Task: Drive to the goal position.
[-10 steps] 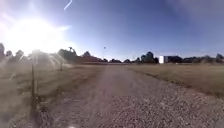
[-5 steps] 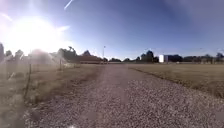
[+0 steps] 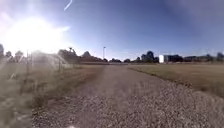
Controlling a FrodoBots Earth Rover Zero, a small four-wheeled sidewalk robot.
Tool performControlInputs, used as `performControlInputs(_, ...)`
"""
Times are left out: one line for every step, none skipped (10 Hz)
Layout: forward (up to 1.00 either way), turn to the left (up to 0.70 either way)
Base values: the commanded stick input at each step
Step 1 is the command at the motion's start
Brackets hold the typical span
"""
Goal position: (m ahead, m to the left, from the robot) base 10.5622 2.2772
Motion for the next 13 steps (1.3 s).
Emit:
performControlInputs(0.5, -0.5)
performControlInputs(0.5, -0.48)
performControlInputs(0.5, -0.06)
performControlInputs(0.5, 0.0)
performControlInputs(0.5, 0.0)
performControlInputs(0.5, 0.0)
performControlInputs(0.5, 0.0)
performControlInputs(0.5, 0.0)
performControlInputs(0.5, 0.0)
performControlInputs(0.5, 0.0)
performControlInputs(0.5, 0.0)
performControlInputs(0.5, 0.0)
performControlInputs(0.5, 0.0)
